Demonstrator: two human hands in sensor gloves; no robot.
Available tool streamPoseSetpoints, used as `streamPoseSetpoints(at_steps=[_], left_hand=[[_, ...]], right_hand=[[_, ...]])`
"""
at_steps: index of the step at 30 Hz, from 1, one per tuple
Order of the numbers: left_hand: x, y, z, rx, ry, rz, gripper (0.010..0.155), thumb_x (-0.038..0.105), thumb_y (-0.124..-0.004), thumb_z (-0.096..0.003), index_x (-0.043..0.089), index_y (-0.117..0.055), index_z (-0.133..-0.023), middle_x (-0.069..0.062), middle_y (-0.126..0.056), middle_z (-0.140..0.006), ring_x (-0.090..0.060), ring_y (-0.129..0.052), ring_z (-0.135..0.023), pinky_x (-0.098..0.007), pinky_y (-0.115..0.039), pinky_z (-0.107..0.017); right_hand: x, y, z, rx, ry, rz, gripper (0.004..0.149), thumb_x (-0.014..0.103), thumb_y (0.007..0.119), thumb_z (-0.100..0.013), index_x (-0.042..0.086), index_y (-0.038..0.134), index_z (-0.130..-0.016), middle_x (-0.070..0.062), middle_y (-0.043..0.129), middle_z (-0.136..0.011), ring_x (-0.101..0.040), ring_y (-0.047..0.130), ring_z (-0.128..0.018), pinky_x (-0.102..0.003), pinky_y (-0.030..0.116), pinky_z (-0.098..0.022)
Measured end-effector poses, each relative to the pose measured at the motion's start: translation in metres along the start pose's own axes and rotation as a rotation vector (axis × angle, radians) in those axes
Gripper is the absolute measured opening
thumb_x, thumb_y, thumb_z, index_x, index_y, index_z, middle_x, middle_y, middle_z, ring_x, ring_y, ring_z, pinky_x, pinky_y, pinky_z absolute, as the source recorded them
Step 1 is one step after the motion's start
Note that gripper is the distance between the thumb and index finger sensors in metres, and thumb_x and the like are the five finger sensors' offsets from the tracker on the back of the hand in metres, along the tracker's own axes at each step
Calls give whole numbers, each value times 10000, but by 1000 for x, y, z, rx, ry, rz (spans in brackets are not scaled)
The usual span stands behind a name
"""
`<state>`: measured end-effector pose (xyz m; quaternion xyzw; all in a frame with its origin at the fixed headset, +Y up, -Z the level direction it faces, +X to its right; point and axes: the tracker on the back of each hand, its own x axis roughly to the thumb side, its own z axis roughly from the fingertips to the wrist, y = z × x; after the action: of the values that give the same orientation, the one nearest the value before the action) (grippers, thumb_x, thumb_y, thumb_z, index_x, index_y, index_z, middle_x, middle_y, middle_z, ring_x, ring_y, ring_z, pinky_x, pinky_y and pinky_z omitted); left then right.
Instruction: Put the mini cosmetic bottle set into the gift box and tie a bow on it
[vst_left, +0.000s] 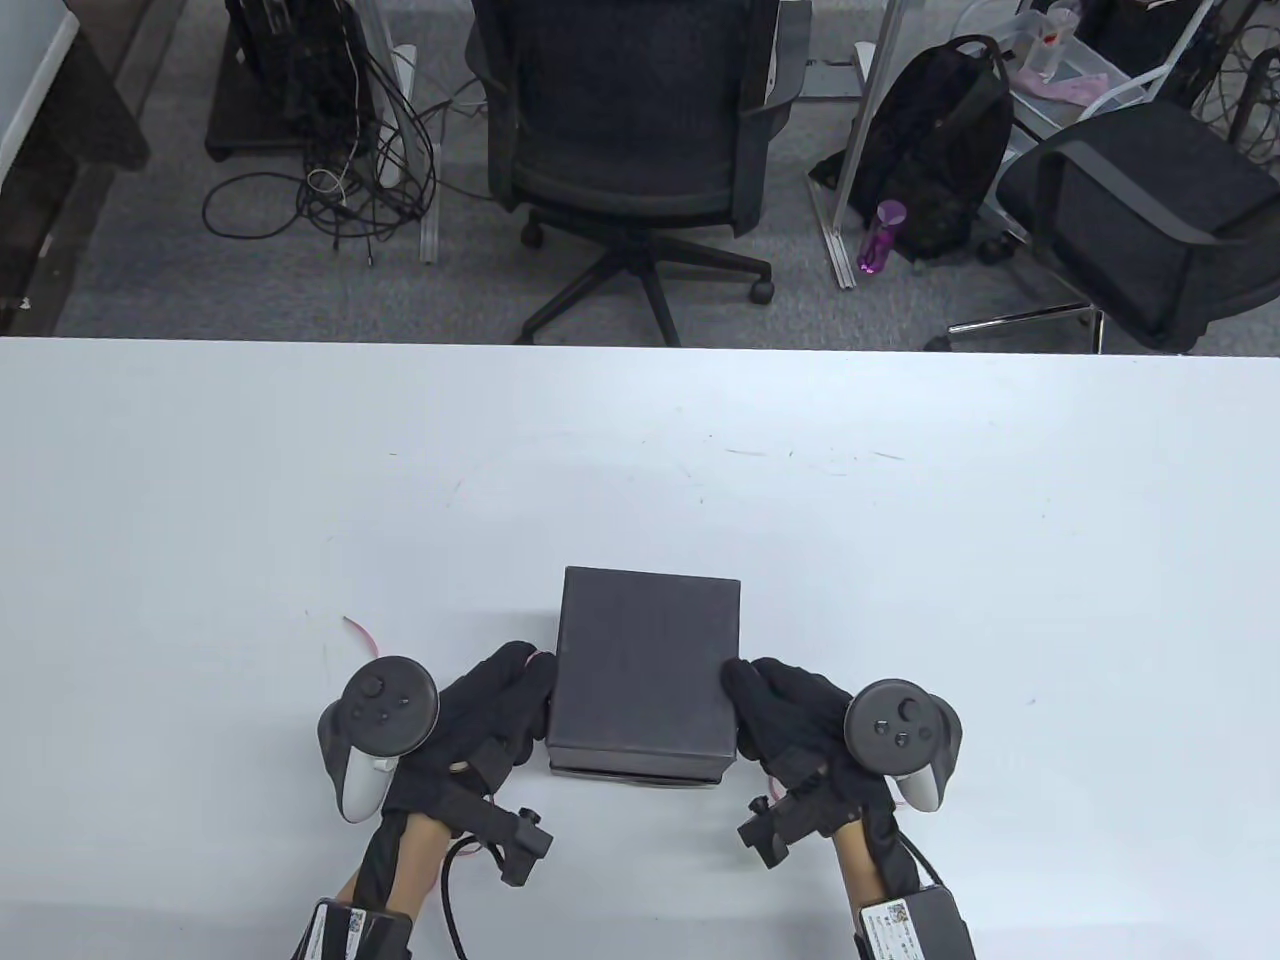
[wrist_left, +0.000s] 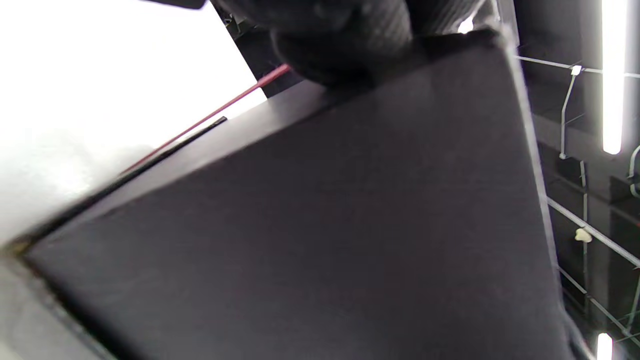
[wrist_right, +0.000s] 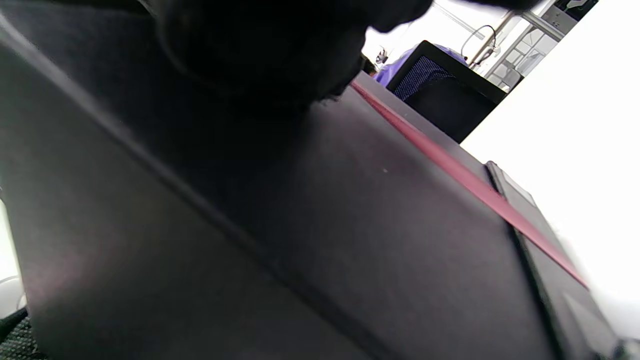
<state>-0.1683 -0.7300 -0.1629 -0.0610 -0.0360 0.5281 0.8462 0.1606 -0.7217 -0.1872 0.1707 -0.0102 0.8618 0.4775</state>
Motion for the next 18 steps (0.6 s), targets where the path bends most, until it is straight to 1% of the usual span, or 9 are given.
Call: streamPoseSetpoints(at_steps=[4, 6, 12, 16, 18], left_hand=[[-2, -4, -1, -33, 22, -53, 519, 490, -632, -598, 62, -796, -840, 5, -915, -523, -36, -897, -167, -248, -859, -167], [-1, -5, -1, -25, 18, -55, 519, 483, -640, -597, 54, -798, -842, -2, -919, -525, -44, -901, -169, -256, -859, -168], [3, -6, 1, 1, -6, -149, 517, 492, -628, -599, 74, -797, -852, 5, -923, -541, -52, -905, -175, -260, -860, -172], [4, -5, 0, -19, 6, -151, 514, 493, -629, -600, 81, -798, -857, 6, -928, -547, -55, -906, -173, -260, -858, -169], [6, -1, 0, -46, 21, -180, 514, 491, -632, -600, 93, -812, -870, -6, -941, -555, -71, -914, -172, -265, -860, -168]], right_hand=[[-3, 1, -1, 30, 27, 34, 575, 417, 601, -628, -70, 886, -514, -67, 915, -229, -76, 849, -30, -280, 817, -41], [-6, 0, -1, 45, 42, 34, 575, 421, 596, -631, -62, 887, -519, -64, 916, -234, -75, 851, -34, -280, 819, -46], [-5, -1, -2, 76, 65, 44, 581, 428, 590, -639, -62, 886, -543, -78, 920, -253, -89, 860, -50, -294, 824, -62], [-5, -1, -2, 86, 80, 41, 580, 423, 592, -640, -69, 887, -552, -91, 924, -263, -102, 867, -59, -307, 827, -72], [-2, -4, -3, 115, 103, 73, 584, 419, 591, -637, -81, 890, -587, -111, 931, -280, -119, 878, -72, -324, 829, -86]])
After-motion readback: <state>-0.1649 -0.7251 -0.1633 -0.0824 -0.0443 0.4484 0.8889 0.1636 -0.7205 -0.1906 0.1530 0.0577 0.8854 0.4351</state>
